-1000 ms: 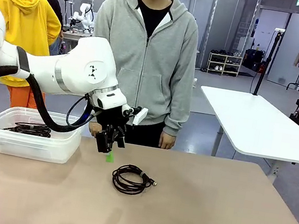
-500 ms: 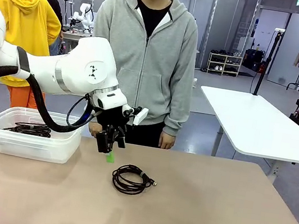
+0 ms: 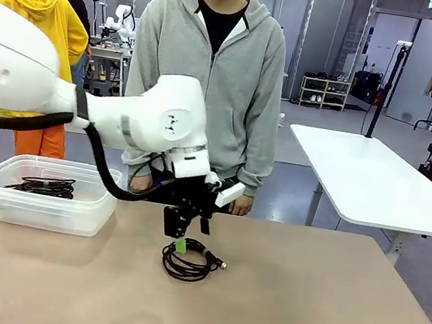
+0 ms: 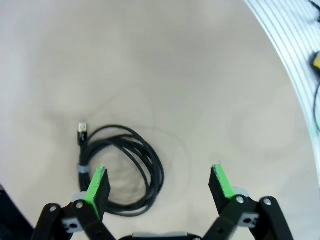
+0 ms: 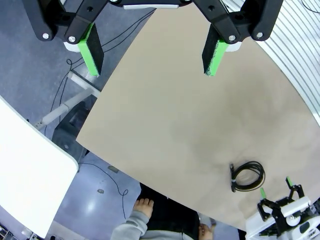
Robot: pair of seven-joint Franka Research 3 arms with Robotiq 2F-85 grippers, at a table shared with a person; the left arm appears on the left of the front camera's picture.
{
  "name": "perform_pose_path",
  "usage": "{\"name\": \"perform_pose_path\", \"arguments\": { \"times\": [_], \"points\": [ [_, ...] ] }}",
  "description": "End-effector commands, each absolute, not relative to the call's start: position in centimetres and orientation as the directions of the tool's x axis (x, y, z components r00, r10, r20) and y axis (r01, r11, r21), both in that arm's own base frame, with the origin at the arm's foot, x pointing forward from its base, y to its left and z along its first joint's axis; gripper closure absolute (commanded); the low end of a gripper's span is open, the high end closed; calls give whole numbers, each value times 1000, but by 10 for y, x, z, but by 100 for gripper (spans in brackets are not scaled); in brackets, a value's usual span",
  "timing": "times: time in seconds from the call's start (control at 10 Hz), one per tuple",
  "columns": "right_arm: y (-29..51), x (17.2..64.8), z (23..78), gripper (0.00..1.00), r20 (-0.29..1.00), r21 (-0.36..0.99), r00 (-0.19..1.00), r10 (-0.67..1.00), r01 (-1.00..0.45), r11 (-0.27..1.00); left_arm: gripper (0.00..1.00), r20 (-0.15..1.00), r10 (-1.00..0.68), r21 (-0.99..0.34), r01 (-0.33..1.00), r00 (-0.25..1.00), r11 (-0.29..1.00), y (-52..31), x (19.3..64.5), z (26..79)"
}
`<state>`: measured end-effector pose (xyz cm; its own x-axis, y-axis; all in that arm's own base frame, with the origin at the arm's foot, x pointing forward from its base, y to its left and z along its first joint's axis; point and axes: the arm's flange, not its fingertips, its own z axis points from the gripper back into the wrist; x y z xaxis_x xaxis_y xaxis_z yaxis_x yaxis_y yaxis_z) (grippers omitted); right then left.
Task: Organize and store the cables.
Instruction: Place the USB Extension Cable into the Organizing box.
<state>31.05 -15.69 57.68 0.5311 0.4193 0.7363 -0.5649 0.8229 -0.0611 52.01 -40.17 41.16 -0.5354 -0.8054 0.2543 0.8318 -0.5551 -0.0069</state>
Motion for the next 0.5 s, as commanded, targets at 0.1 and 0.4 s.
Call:
{"name": "perform_pose_path", "arguments": {
  "times": [0.1, 0.4],
  "points": [
    [-157, 310, 577, 0, 732, -59, 535, 423, -568, 821, 0, 200, -735, -36, 745, -648, -667, -438, 555, 415],
    [-157, 310, 577, 0, 732, -59, 535, 423, -568, 821, 0, 211, -736, -54, 744, -644, -666, -449, 565, 416]
  ]
}}
